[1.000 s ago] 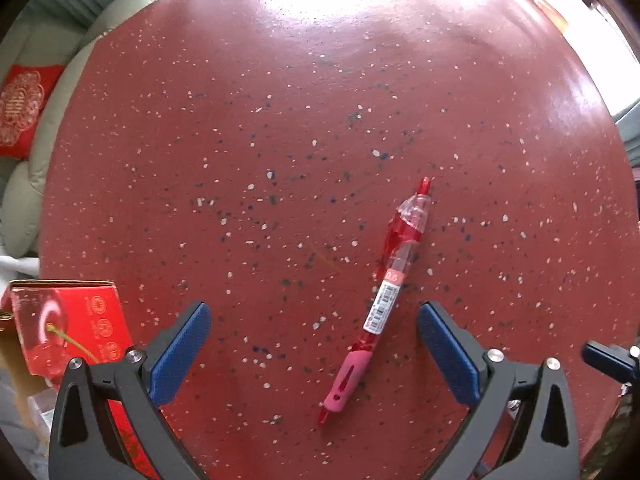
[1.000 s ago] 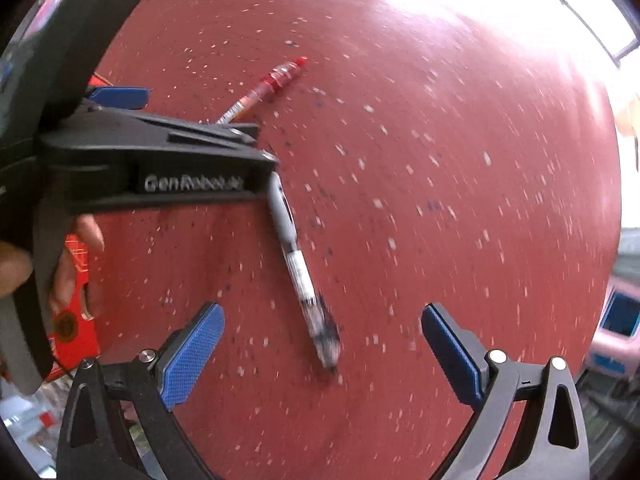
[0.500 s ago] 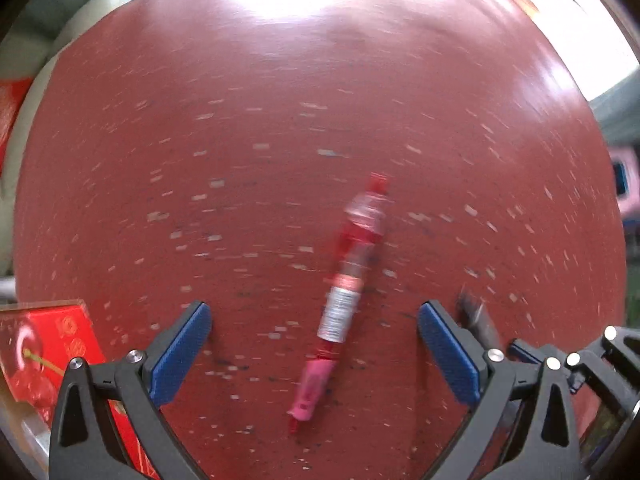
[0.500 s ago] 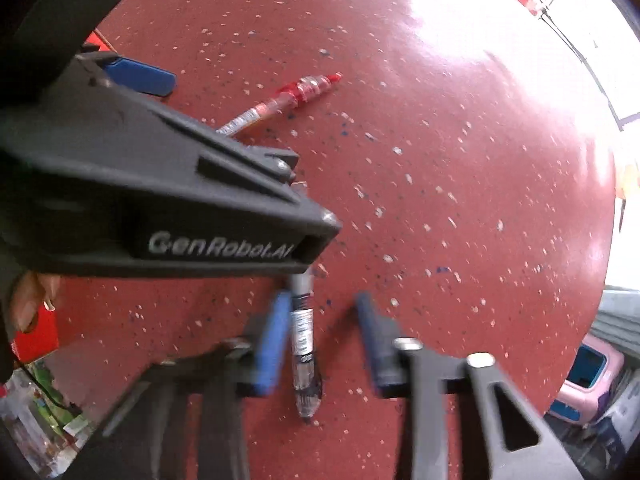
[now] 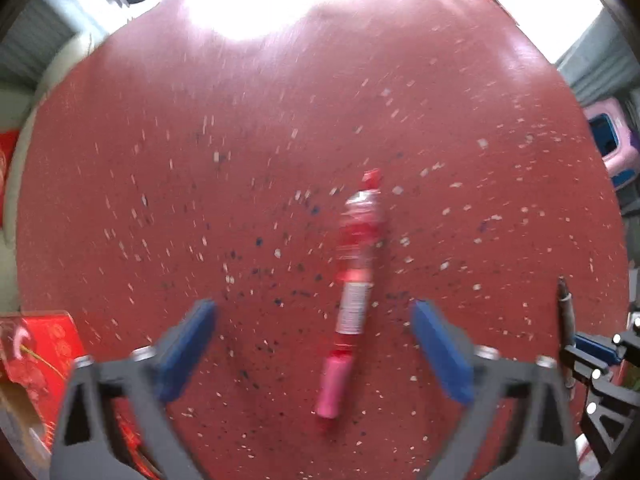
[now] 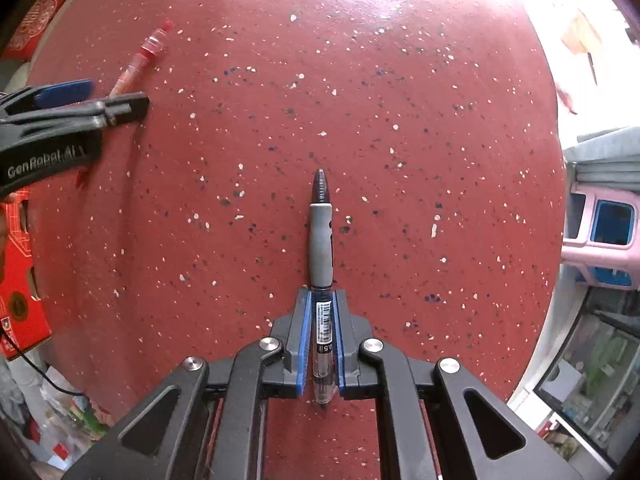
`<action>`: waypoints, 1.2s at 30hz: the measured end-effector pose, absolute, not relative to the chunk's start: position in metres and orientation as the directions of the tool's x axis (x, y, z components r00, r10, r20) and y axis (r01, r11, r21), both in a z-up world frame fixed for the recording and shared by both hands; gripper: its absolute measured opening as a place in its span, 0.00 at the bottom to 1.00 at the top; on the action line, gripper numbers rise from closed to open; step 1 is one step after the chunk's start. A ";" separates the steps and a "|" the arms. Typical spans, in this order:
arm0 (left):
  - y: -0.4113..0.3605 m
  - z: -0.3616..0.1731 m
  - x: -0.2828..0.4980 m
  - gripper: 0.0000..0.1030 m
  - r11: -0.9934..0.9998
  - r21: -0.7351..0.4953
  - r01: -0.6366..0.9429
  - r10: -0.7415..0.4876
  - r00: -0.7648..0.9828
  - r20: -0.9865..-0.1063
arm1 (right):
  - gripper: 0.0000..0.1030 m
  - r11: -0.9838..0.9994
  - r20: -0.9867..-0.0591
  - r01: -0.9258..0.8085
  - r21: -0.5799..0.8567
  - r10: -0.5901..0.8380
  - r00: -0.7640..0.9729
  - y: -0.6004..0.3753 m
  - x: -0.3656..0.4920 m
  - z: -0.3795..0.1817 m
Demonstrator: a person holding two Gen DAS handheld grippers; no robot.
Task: Organize rigid objects
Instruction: 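Grasp the grey pen with the right tool while the left tool grasps the red gel pen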
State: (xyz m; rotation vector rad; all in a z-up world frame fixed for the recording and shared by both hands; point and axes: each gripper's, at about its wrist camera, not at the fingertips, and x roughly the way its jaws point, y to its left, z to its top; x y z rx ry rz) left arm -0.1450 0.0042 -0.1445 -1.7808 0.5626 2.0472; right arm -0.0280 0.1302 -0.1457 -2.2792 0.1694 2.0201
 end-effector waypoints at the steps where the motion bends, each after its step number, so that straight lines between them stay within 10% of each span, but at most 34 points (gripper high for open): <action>1: 0.002 -0.145 -0.147 1.00 -0.859 0.036 -0.510 0.028 -0.119 -0.993 | 0.11 -0.990 -0.993 -0.143 0.003 -0.020 0.120 0.129 -0.029 -0.146; 24: 0.085 -0.147 -0.117 0.98 -0.761 0.015 -0.649 0.014 -0.039 -0.999 | 0.11 -0.989 -0.993 -0.138 0.043 -0.057 0.101 0.163 -0.031 -0.145; 27: 0.078 -0.159 -0.138 0.78 -0.740 0.007 -0.673 0.027 -0.040 -0.999 | 0.11 -0.990 -0.992 -0.137 0.041 -0.056 0.109 0.164 -0.033 -0.144; 30: 0.090 -0.150 -0.127 0.11 -0.705 0.007 -0.709 0.030 -0.040 -0.999 | 0.11 -0.991 -0.990 -0.129 0.036 -0.054 0.133 0.162 -0.034 -0.145; 36: 0.086 -0.144 -0.099 0.10 -0.733 -0.072 -0.677 0.054 0.048 -0.997 | 0.11 -0.987 -0.988 -0.146 0.061 -0.081 0.135 0.160 -0.023 -0.138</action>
